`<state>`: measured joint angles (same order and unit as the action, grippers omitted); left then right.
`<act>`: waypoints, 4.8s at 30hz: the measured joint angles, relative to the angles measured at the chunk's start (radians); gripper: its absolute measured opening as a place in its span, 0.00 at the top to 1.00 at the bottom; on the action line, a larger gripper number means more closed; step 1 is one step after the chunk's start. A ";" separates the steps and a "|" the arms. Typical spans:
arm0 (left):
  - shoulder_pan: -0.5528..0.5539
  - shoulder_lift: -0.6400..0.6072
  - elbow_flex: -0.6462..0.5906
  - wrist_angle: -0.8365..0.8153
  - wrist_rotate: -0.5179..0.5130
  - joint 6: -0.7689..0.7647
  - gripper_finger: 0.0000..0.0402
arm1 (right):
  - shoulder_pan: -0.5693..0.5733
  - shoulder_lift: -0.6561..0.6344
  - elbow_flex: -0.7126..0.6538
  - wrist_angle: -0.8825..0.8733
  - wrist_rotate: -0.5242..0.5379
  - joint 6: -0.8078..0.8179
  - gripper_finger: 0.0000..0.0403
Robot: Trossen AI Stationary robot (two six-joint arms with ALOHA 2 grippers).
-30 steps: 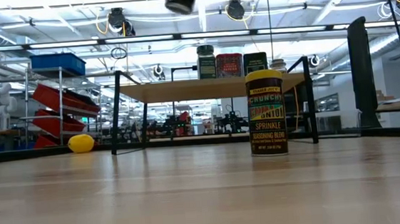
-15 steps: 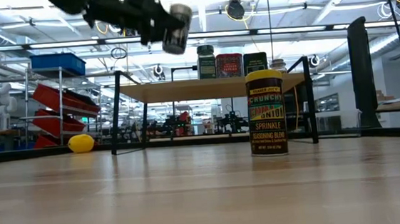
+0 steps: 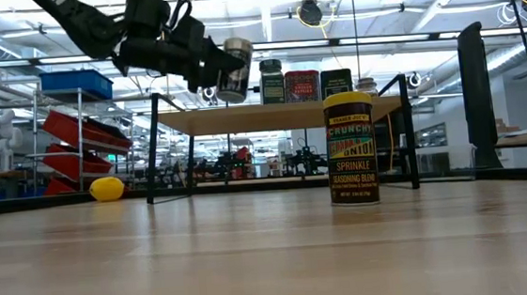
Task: Shelf spices
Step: Put the brown seasoning bottle on the shelf, then put the yellow seasoning bottle on the shelf
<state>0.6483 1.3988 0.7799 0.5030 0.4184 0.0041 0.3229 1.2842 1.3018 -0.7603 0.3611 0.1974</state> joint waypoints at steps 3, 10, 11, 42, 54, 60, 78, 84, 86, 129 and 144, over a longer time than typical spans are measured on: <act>0.001 0.003 -0.020 0.033 0.001 -0.007 0.29 | 0.000 0.000 0.000 -0.001 0.000 0.000 0.24; 0.005 0.003 -0.064 0.092 0.005 0.001 0.29 | 0.000 0.000 0.000 -0.001 0.000 0.000 0.24; 0.006 0.003 -0.066 0.092 0.008 0.002 0.29 | 0.000 0.000 0.000 -0.001 0.000 0.000 0.24; 0.114 0.017 -0.067 -0.010 0.133 0.069 0.29 | 0.000 0.000 0.000 -0.026 0.000 0.010 0.24; 0.133 -0.060 -0.051 -0.146 0.190 0.121 0.29 | 0.000 0.000 0.000 -0.026 0.000 0.010 0.24; 0.132 -0.065 -0.041 -0.226 0.190 0.170 0.29 | 0.000 0.000 0.000 -0.026 0.000 0.007 0.24; 0.137 -0.063 -0.042 -0.247 0.176 0.219 0.15 | 0.000 0.000 0.000 -0.022 0.000 0.011 0.24; 0.139 -0.114 -0.042 -0.246 0.176 0.220 0.15 | 0.000 0.000 0.000 -0.022 0.000 0.011 0.24; 0.139 -0.144 -0.042 -0.246 0.173 0.219 0.15 | 0.000 0.000 0.000 -0.022 0.000 0.011 0.24; -0.699 -0.126 0.202 -0.523 -0.377 0.113 0.15 | 0.154 0.156 -0.406 0.305 0.017 0.536 0.24; -0.762 0.267 0.532 -0.720 -0.477 0.218 0.15 | 0.145 0.156 -0.541 0.448 0.168 0.494 0.48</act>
<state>-0.1135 1.6656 1.3116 -0.2168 -0.0583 0.2224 0.4680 1.4399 0.7612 -0.3121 0.5293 0.6910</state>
